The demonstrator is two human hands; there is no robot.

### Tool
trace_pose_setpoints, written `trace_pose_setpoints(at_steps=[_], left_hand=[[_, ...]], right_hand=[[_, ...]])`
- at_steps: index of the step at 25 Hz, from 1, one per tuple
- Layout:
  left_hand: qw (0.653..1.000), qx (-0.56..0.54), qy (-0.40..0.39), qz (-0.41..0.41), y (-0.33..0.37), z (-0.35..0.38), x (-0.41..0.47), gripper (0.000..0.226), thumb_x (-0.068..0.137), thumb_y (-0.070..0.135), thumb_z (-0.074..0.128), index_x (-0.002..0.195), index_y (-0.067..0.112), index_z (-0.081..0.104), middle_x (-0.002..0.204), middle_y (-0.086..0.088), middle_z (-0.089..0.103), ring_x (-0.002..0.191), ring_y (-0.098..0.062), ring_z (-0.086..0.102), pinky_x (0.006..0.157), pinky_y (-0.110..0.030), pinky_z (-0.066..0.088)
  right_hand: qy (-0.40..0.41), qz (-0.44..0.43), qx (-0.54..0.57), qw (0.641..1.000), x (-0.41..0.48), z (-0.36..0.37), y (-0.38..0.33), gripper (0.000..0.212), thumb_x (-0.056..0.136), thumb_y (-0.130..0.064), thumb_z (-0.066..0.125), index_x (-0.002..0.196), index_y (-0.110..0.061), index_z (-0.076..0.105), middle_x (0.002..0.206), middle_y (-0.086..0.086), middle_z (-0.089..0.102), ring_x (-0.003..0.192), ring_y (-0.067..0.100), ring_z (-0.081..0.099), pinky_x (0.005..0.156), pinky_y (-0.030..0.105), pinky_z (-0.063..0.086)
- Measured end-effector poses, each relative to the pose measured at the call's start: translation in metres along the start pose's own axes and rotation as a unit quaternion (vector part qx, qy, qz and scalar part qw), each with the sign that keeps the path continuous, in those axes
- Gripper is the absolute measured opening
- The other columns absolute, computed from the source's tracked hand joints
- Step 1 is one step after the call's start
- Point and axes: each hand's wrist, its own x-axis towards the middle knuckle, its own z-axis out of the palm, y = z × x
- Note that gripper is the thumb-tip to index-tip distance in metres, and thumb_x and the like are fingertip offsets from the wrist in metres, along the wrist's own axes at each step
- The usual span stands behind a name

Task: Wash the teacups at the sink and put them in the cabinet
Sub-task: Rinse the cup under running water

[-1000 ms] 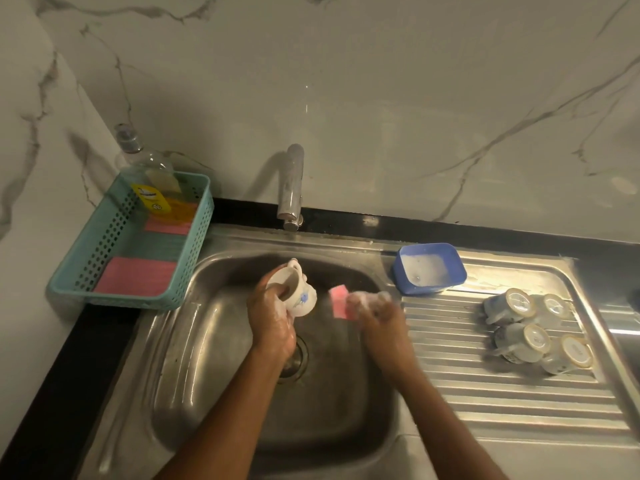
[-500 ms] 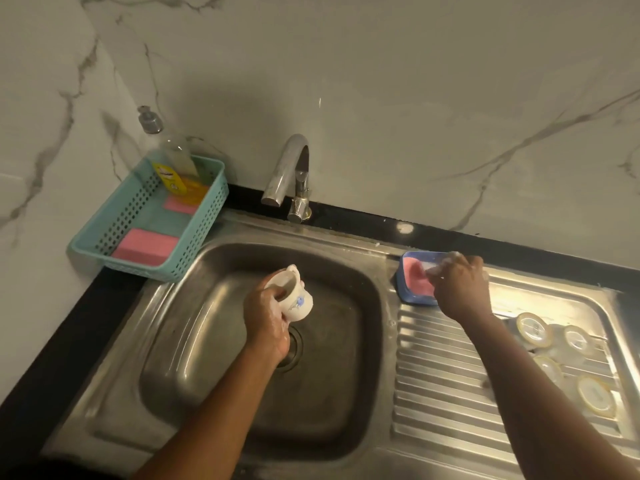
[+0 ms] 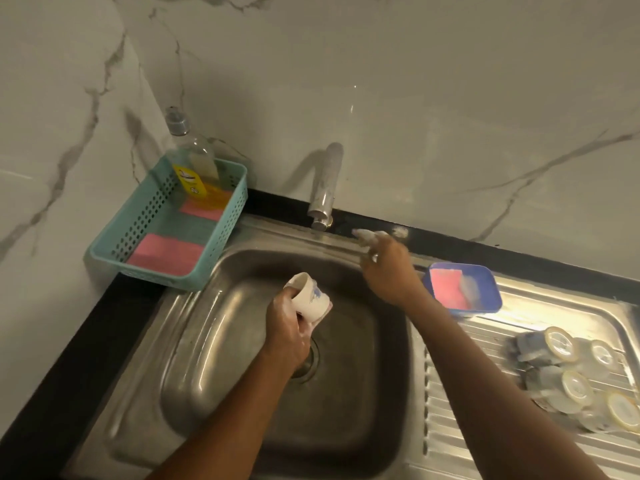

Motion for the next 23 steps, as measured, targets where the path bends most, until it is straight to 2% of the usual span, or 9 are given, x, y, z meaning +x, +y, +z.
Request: trace_pose_setpoints(at_steps=[3, 6, 8, 11, 14, 16, 18, 19, 23], left_hand=[[1.0, 0.018, -0.021, -0.013, 0.015, 0.0, 0.017, 0.021, 0.096, 0.013, 0.056, 0.113, 0.006, 0.065, 0.1, -0.015, 0.061, 0.084, -0.024, 0.063, 0.084, -0.047, 0.057], [0.999, 0.027, -0.011, -0.027, 0.023, -0.004, 0.035, 0.029, 0.096, 0.015, 0.058, 0.12, 0.001, 0.064, 0.101, -0.016, 0.061, 0.09, -0.027, 0.063, 0.087, -0.049, 0.057], [0.999, 0.038, -0.005, -0.035, 0.023, -0.01, 0.043, 0.034, 0.095, 0.016, 0.059, 0.123, -0.004, 0.063, 0.102, -0.018, 0.063, 0.095, -0.031, 0.063, 0.082, -0.047, 0.061], [0.999, 0.037, 0.011, -0.035, 0.021, -0.018, 0.051, 0.031, 0.096, 0.015, 0.058, 0.12, -0.004, 0.062, 0.109, -0.022, 0.063, 0.101, -0.035, 0.064, 0.079, -0.044, 0.062], [0.998, 0.043, 0.011, -0.044, 0.018, -0.024, 0.051, 0.027, 0.096, 0.016, 0.057, 0.117, 0.002, 0.066, 0.108, -0.021, 0.066, 0.099, -0.033, 0.066, 0.069, -0.038, 0.062], [0.998, 0.038, 0.016, -0.052, 0.018, -0.024, 0.053, 0.025, 0.096, 0.016, 0.056, 0.115, 0.005, 0.067, 0.104, -0.018, 0.069, 0.099, -0.032, 0.067, 0.076, -0.041, 0.061], [0.998, 0.034, 0.016, -0.056, 0.019, -0.021, 0.056, 0.022, 0.096, 0.017, 0.056, 0.109, 0.008, 0.07, 0.095, -0.013, 0.072, 0.088, -0.026, 0.07, 0.078, -0.041, 0.059], [0.997, 0.039, 0.021, -0.057, 0.019, -0.021, 0.057, 0.02, 0.096, 0.017, 0.055, 0.105, 0.009, 0.071, 0.091, -0.011, 0.073, 0.081, -0.023, 0.071, 0.075, -0.039, 0.058], [0.995, 0.053, 0.065, -0.056, 0.013, -0.034, 0.06, 0.025, 0.097, 0.013, 0.052, 0.112, 0.004, 0.069, 0.098, -0.017, 0.071, 0.08, -0.025, 0.072, 0.07, -0.037, 0.06]], right_hand=[[-0.031, 0.021, 0.017, 0.999, 0.034, 0.031, -0.039, 0.048, 0.092, 0.004, 0.053, 0.139, -0.007, 0.052, 0.135, 0.012, 0.056, 0.119, 0.027, 0.056, 0.091, 0.028, 0.046], [-0.072, 0.047, -0.075, 0.993, 0.053, 0.057, -0.047, 0.037, 0.097, -0.002, 0.049, 0.134, 0.003, 0.053, 0.137, 0.017, 0.051, 0.125, 0.032, 0.05, 0.099, 0.031, 0.041], [-0.016, 0.059, -0.082, 0.995, 0.051, 0.064, -0.042, 0.031, 0.098, -0.005, 0.048, 0.125, 0.008, 0.056, 0.129, 0.02, 0.057, 0.118, 0.033, 0.054, 0.094, 0.029, 0.042], [0.066, 0.13, 0.147, 0.978, 0.027, 0.083, -0.046, 0.014, 0.098, -0.004, 0.056, 0.108, -0.001, 0.064, 0.105, 0.008, 0.067, 0.086, 0.017, 0.064, 0.07, 0.019, 0.048], [0.05, 0.21, 0.309, 0.926, 0.011, 0.103, -0.051, 0.013, 0.101, -0.012, 0.056, 0.104, -0.01, 0.068, 0.095, 0.008, 0.072, 0.088, 0.019, 0.069, 0.077, 0.031, 0.056], [0.031, 0.282, 0.483, 0.828, 0.021, 0.101, -0.045, 0.019, 0.102, -0.016, 0.052, 0.1, -0.009, 0.069, 0.091, 0.007, 0.072, 0.086, 0.019, 0.069, 0.08, 0.031, 0.055], [-0.05, 0.322, 0.707, 0.627, 0.029, 0.099, -0.042, 0.024, 0.101, -0.015, 0.046, 0.091, -0.005, 0.066, 0.082, 0.009, 0.065, 0.075, 0.018, 0.063, 0.072, 0.026, 0.051], [-0.092, 0.331, 0.753, 0.562, 0.032, 0.102, -0.041, 0.026, 0.101, -0.017, 0.045, 0.085, -0.007, 0.063, 0.076, 0.008, 0.06, 0.068, 0.016, 0.057, 0.064, 0.024, 0.047], [-0.134, 0.374, 0.745, 0.536, 0.049, 0.137, -0.041, 0.039, 0.1, -0.021, 0.046, 0.062, -0.014, 0.053, 0.055, -0.003, 0.039, 0.041, 0.006, 0.033, 0.036, 0.016, 0.024]])
